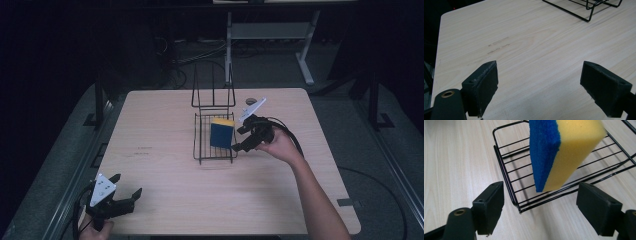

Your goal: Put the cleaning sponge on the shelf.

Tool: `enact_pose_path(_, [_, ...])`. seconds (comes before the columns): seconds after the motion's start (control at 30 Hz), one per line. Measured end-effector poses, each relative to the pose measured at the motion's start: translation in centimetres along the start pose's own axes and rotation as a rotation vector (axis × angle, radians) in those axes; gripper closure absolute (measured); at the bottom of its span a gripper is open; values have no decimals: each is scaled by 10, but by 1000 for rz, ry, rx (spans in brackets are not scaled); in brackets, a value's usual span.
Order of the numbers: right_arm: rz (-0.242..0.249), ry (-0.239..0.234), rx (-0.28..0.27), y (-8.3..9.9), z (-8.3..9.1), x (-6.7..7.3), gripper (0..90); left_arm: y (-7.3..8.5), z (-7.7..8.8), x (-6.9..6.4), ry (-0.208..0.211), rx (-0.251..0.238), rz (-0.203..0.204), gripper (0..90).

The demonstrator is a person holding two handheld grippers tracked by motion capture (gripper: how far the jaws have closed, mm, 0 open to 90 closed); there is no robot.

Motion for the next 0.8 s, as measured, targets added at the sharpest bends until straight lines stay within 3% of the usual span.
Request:
enact_pose_path(0.73, [-10,3,33,15,17,12,223,0,0,-1,3,3,-1,141])
enact_pose_path(0.8, [-4,3,15,16,19,14,224,0,0,-1,1,3,-2,141])
Point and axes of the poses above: each handheld gripper's, and its own axes: z roughly backward along the jaws, y roughly out of its underside, x roughly to its left, the point moved 3 cm from there along -z, roughly forward along the jaws, and after that the axes turned 13 degrees about -x, right-handed, at the moved point
